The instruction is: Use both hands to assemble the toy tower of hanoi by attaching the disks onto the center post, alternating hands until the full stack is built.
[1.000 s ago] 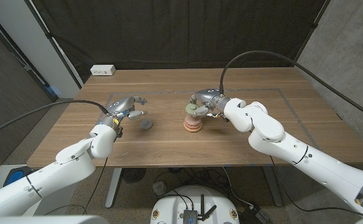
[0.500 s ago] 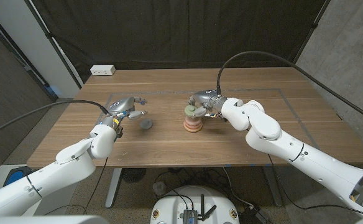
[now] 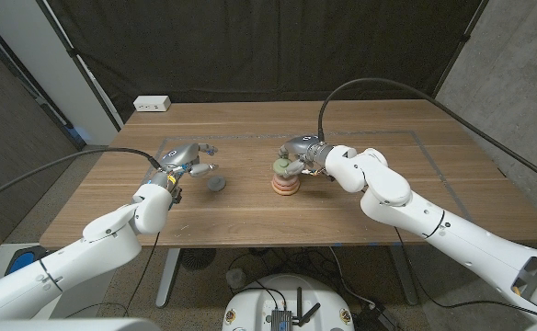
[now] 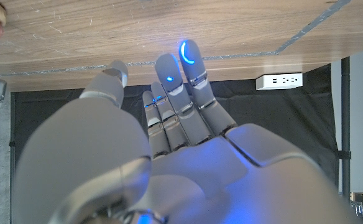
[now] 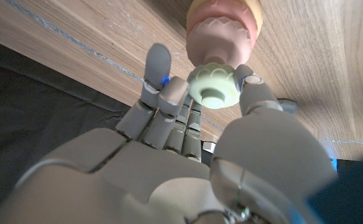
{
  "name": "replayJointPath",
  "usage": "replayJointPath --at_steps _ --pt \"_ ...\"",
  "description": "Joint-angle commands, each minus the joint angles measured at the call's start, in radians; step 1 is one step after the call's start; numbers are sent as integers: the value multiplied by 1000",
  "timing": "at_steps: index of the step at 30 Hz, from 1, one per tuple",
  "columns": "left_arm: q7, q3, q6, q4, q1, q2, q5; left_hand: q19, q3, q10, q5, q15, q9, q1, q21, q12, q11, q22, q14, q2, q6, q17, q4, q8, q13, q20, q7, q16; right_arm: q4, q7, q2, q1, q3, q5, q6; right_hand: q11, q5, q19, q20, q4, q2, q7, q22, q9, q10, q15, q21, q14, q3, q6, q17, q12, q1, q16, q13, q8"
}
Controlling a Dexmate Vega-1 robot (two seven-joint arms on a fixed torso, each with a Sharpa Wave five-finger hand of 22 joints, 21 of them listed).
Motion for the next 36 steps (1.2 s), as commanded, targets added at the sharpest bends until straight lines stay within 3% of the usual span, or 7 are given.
replayJointPath --at_steps 1,36 --pt "-6 4 5 -1 -5 3 0 11 11 11 5 -54 3 1 6 -4 -1 4 7 -1 6 -1 0 -2 3 -121 1 4 20 23 8 11 -14 -2 -8 -72 7 -1 -66 47 25 -60 2 3 79 -18 -1 -4 57 62 2 5 -2 4 3 3" --pt "1 7 15 -2 -1 -1 -5 10 24 14 5 -54 5 -2 10 -7 -2 4 9 -4 8 -2 0 -4 7 -122 1 9 62 47 12 36 -42 24 -30 -71 10 -3 -66 47 28 -59 2 0 76 -18 -1 -10 68 57 2 0 -13 10 7 -3"
